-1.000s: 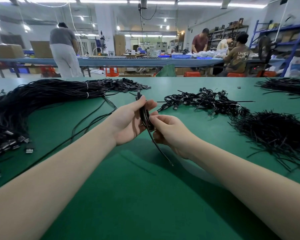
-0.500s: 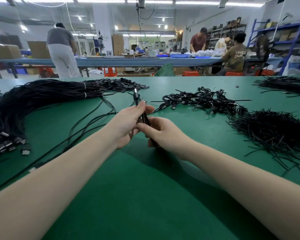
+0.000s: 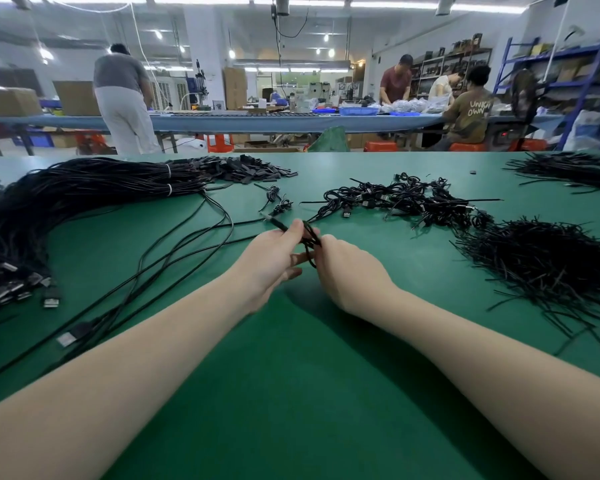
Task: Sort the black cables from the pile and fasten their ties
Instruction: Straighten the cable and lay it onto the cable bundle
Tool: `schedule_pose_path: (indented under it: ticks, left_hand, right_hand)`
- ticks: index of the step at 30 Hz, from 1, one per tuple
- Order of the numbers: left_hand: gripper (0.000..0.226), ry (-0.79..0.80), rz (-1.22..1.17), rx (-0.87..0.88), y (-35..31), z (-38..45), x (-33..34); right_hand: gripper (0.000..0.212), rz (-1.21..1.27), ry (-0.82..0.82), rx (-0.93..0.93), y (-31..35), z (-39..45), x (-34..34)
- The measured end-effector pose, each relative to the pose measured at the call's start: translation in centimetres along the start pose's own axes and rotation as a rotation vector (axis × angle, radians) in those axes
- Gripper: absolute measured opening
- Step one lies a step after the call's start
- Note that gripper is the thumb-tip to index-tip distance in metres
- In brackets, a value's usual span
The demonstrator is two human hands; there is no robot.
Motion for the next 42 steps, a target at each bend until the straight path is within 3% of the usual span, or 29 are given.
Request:
schedule_pose_path:
  ticks: [3, 6, 9, 11, 13, 16, 18, 22, 26, 31, 38, 42]
  left_hand:
    - [0.022, -0.218, 0.461, 0.142, -0.1, 0.0, -1.3]
    - [0.021, -0.537, 0.819, 0.471, -1.0, -1.1, -2.5]
    - [0.056, -0.573, 1.359, 0.741, -1.0, -1.6, -1.0]
    - [0.049, -0.563, 1.634, 0.869, -0.9, -1.9, 0.2]
    - [0.041, -0.581, 1.75, 0.985, -1.2, -2.2, 0.6]
    - [0.035, -0.517, 1.796, 1.019, -1.7, -2.1, 0.4]
    - [0.028, -0.431, 1.876, 0.923, -1.5, -1.6, 0.3]
    - [0.055, -0.15, 1.919, 0.688, 0.0, -0.2, 0.2]
    - [0.039, -0.204, 1.783, 0.784, -0.1, 0.0, -0.1]
    - [0.027, -0.236, 1.625, 0.741, -0.8, -0.5, -0.9]
    - [0.024, -0.229, 1.485, 0.751, -0.5, -1.1, -0.9]
    - [0.029, -0.241, 1.554, 0.754, -0.4, -1.0, -1.1]
  right_hand:
    - [0.018, 0.011, 0.007, 0.058, -1.6, 0.2, -0.2]
    - [0.021, -0.038, 0.004, 0.036, -1.9, 0.2, -0.2]
    - [0.019, -0.041, 0.024, 0.005, -1.6, 0.1, 0.2]
    - [0.022, -0.059, 0.041, -0.029, -1.3, 0.2, 0.4]
    - [0.025, -0.058, 0.086, -0.053, -1.2, 0.2, 0.5]
    - [0.019, 0.01, 0.162, -0.096, -1.1, 0.1, 0.3]
    - [0.02, -0.018, 0.18, -0.132, -1.1, 0.0, 0.2]
    - [0.012, -0.128, 0.151, -0.208, -1.2, 0.0, 0.1]
    - [0.009, -0.173, 0.11, -0.284, -1.0, -0.1, 0.0]
    - [0.017, -0.145, 0.01, -0.33, -0.6, -0.3, -0.4]
    - [0.021, 0.091, 0.173, -0.302, -0.4, -1.0, -0.4]
    - [0.036, 0.229, 0.23, -0.242, -0.1, -1.2, -0.5]
Point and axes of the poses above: each hand's wrist, its own z-axis towards the middle knuckle, its own x-axis out of the palm, y = z × x, the point moved 5 cm from there along z, towards the middle knuckle, and after that the axes turned 12 degrees about z, right-handed, at the moved point
